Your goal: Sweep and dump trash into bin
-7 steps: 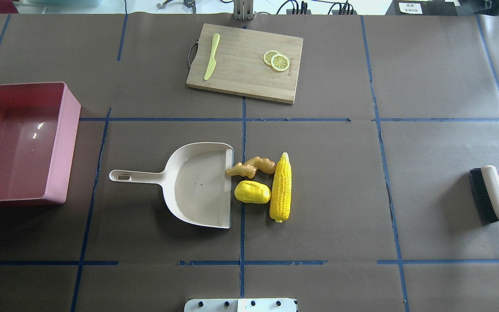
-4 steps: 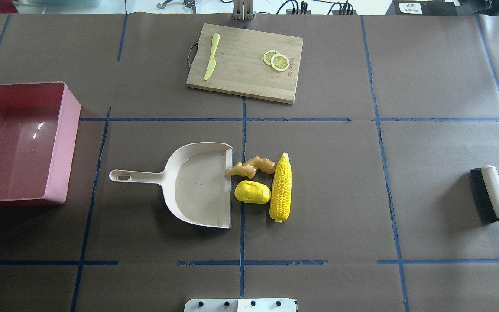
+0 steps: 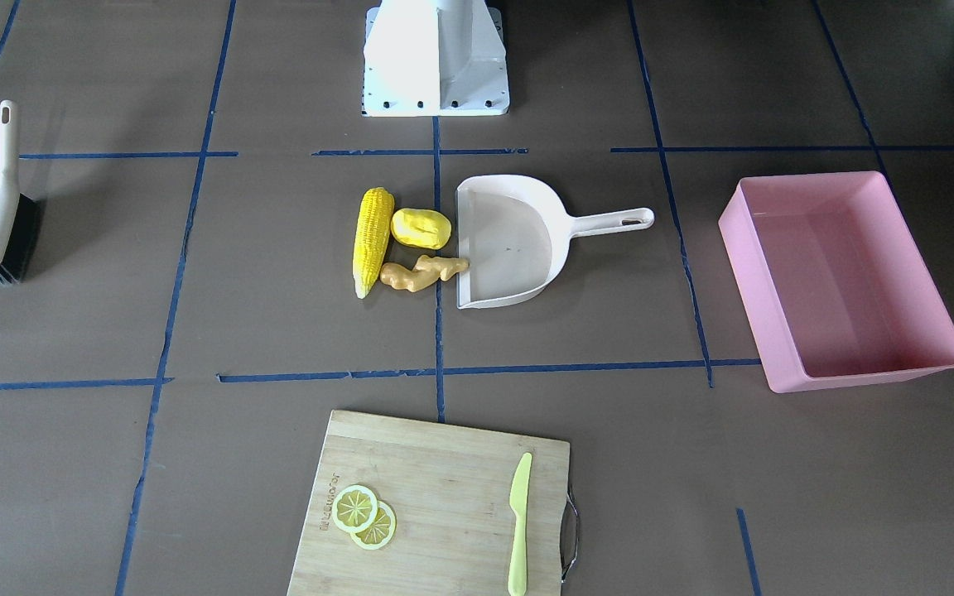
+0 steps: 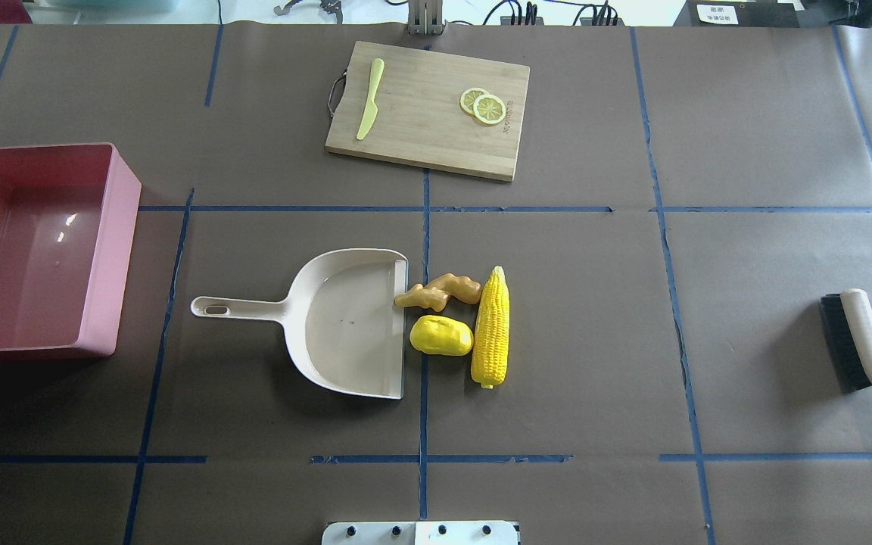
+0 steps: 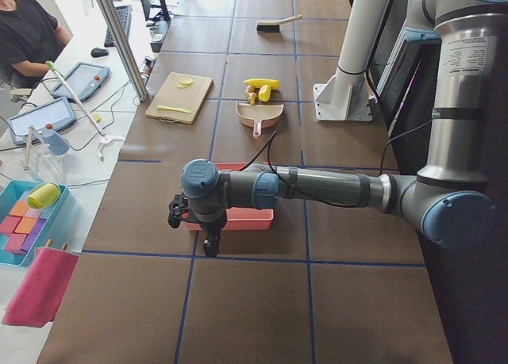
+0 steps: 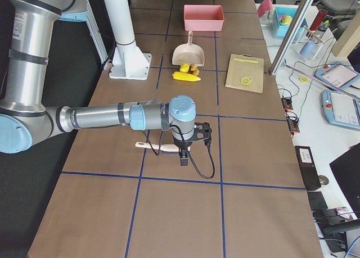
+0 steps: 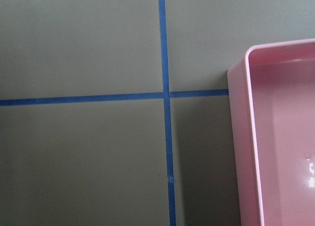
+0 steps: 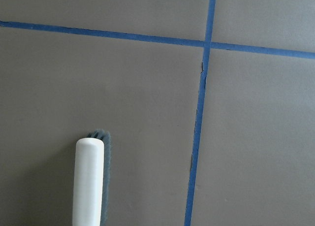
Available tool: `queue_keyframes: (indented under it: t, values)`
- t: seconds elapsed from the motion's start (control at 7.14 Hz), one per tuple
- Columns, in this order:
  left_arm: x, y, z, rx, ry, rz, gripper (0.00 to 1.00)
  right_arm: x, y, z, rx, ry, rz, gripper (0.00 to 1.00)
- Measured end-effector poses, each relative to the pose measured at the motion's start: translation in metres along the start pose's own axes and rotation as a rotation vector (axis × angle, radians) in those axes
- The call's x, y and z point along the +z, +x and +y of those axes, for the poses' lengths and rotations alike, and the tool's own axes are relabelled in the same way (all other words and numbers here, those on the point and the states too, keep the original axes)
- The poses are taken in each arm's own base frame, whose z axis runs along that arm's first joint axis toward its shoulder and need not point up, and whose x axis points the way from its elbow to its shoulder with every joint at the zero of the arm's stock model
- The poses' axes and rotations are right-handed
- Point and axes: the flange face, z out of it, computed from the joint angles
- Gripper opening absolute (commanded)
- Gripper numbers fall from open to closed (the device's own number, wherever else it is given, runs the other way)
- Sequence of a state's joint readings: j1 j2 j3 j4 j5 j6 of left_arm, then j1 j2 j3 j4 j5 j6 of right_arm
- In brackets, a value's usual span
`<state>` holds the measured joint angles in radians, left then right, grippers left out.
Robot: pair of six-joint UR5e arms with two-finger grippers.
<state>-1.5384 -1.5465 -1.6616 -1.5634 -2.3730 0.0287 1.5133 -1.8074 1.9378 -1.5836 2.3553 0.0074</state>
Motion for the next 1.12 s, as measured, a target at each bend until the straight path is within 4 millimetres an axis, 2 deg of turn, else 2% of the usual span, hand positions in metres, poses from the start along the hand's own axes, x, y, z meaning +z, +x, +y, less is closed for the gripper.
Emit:
queue_keyframes:
  t: [0.14,0.28,0.42,0.7,0.84,1.12]
  values:
    - [0.006,0.013,0.003,0.060,0.025,0.012,1.00,0.001,-0.002,0.003,-0.002,0.007,-0.019,1.00]
    - [0.019,0.044,-0.004,0.139,0.018,0.031,1.00,0.002,-0.008,0.006,-0.001,0.011,-0.038,1.00]
    - [0.029,0.089,-0.016,0.235,0.005,0.049,1.00,0.006,-0.017,0.009,0.004,0.009,-0.049,1.00]
    - [0.038,0.178,-0.044,0.405,0.003,0.085,1.00,0.015,-0.038,0.024,0.088,-0.008,-0.053,0.99]
    - [0.039,0.212,-0.054,0.474,0.011,0.102,1.00,0.022,-0.042,0.043,0.092,-0.005,-0.044,0.99]
    - [0.037,0.277,-0.058,0.638,0.075,0.148,1.00,0.033,-0.035,0.082,0.076,0.007,-0.018,0.98]
